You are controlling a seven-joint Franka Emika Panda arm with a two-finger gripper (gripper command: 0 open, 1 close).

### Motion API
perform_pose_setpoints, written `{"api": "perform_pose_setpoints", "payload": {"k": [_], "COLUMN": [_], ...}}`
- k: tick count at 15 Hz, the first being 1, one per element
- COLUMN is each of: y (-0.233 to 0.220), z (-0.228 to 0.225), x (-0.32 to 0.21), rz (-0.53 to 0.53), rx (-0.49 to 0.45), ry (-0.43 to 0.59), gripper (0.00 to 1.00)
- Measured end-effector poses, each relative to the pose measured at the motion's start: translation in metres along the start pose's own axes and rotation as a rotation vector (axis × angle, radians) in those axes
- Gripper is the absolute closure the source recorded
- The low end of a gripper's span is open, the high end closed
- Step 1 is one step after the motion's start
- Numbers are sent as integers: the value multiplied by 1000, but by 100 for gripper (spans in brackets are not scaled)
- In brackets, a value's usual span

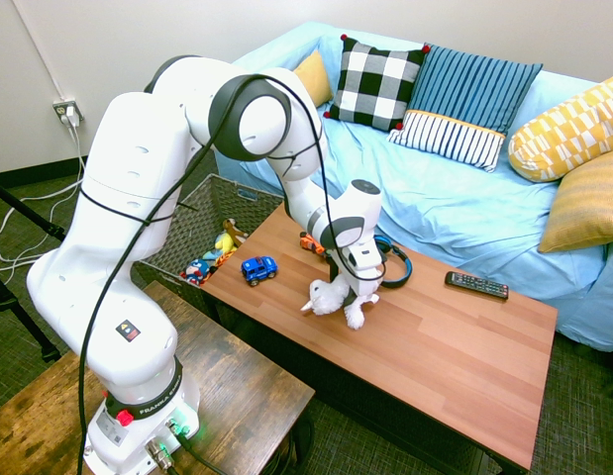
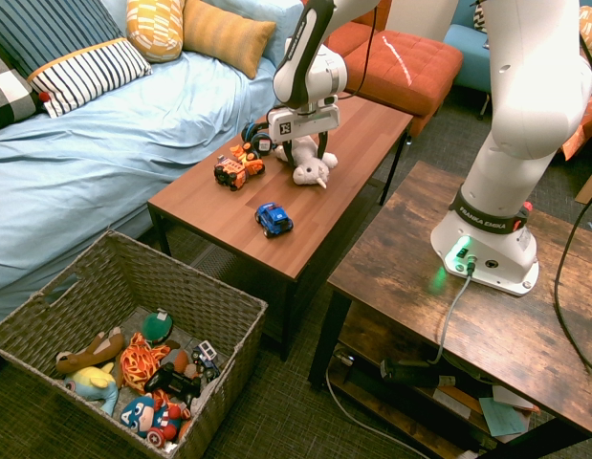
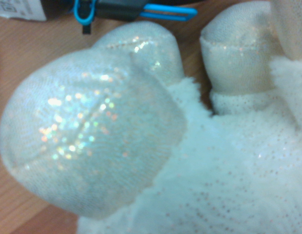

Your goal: Put the stuffed toy in the basket

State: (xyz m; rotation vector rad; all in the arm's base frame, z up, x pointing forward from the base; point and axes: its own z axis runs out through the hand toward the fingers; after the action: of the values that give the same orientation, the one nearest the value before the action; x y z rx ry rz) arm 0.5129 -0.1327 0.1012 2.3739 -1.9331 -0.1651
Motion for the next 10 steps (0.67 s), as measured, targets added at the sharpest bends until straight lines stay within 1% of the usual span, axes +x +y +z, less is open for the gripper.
{"api": "perform_pose_setpoints", "payload": {"k": [5, 10], "y": [1, 1], "z": [1, -5], "x": [0, 5], "rz": [-41, -128], "rx": [2, 26], "ry": [-11, -24], "gripper": [100, 100]}}
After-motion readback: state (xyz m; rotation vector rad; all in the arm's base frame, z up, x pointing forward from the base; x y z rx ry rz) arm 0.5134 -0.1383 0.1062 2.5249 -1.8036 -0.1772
